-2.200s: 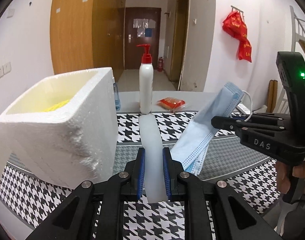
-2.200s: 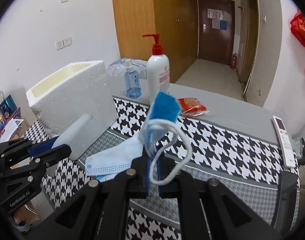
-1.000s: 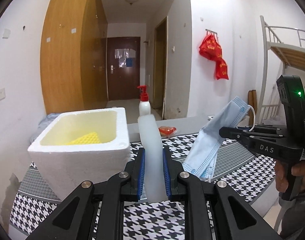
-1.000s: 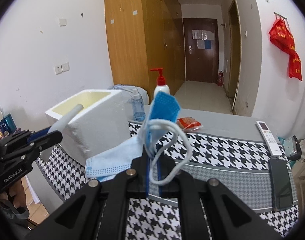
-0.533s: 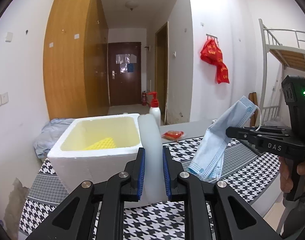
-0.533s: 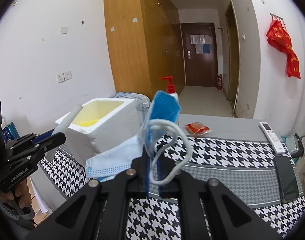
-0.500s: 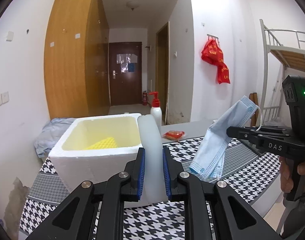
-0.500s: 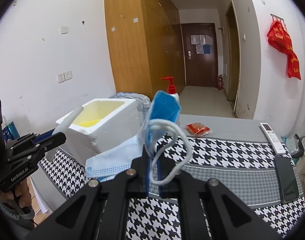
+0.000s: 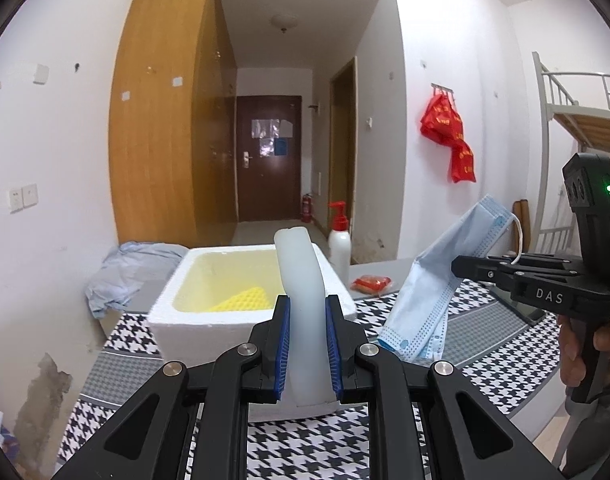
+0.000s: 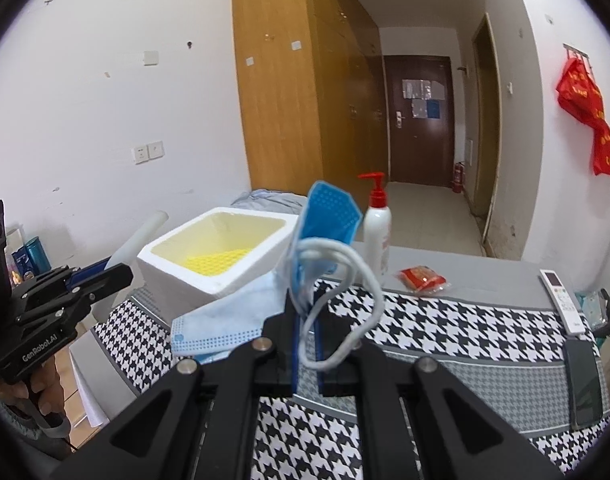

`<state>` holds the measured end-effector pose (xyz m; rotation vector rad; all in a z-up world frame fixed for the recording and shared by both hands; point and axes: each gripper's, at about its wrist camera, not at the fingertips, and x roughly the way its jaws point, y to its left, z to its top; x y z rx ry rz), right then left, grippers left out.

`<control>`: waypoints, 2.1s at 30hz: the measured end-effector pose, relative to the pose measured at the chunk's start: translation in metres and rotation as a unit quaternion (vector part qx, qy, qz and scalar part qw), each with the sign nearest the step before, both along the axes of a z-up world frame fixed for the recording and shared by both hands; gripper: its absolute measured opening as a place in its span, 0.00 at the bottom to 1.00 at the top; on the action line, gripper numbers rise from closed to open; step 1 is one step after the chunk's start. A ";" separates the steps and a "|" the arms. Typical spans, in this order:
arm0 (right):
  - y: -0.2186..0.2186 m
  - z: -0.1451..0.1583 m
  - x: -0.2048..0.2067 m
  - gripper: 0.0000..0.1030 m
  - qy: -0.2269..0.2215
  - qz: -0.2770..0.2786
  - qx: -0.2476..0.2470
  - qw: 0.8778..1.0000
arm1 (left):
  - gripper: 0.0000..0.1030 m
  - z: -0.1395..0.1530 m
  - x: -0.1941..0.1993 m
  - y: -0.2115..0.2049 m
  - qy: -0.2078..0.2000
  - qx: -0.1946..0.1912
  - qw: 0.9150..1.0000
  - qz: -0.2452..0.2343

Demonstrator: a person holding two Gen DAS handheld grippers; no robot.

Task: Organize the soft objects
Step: 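Lift the white foam stick and blue face mask and carry both toward the foam box, then lower the blue face mask into the foam box and open the right gripper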

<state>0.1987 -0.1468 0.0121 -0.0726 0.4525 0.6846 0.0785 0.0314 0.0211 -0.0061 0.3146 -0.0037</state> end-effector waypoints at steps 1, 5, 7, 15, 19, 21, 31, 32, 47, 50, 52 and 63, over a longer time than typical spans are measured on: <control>0.003 0.001 0.000 0.08 -0.002 0.004 -0.001 1.000 | 0.18 0.000 -0.001 0.002 -0.001 0.000 1.000 0.004; 0.013 0.003 0.001 0.08 -0.004 0.018 -0.003 1.000 | 0.18 0.001 -0.003 0.009 -0.001 0.001 1.000 0.015; 0.019 0.004 0.000 0.08 -0.005 0.025 -0.005 1.000 | 0.18 0.001 -0.005 0.012 -0.003 0.001 1.000 0.022; 0.040 0.010 0.005 0.08 -0.008 0.049 -0.006 0.999 | 0.18 0.004 -0.011 0.029 -0.006 0.005 0.999 0.052; 0.049 0.012 0.007 0.08 -0.009 0.061 -0.005 0.998 | 0.18 0.003 -0.012 0.039 -0.005 0.003 0.998 0.070; 0.053 0.013 0.008 0.08 -0.009 0.066 -0.004 0.998 | 0.18 0.002 -0.012 0.042 -0.005 0.003 0.997 0.077; 0.081 0.017 0.021 0.08 0.001 0.088 -0.002 0.996 | 0.18 0.000 -0.015 0.056 -0.004 -0.002 0.995 0.104; 0.083 0.017 0.022 0.08 0.003 0.088 -0.002 0.996 | 0.18 0.000 -0.016 0.058 -0.004 -0.002 0.994 0.108; 0.122 0.017 0.048 0.08 0.029 0.094 0.004 0.995 | 0.18 -0.010 -0.015 0.081 0.014 -0.012 0.989 0.144; 0.129 0.014 0.057 0.08 0.040 0.087 0.006 0.995 | 0.18 -0.012 -0.015 0.081 0.015 -0.013 0.989 0.148; 0.133 0.011 0.062 0.08 0.048 0.087 0.004 0.995 | 0.18 -0.013 -0.015 0.081 0.016 -0.014 0.989 0.149; 0.154 -0.001 0.075 0.08 0.074 0.087 -0.018 0.993 | 0.18 -0.015 -0.022 0.087 0.016 -0.019 0.986 0.163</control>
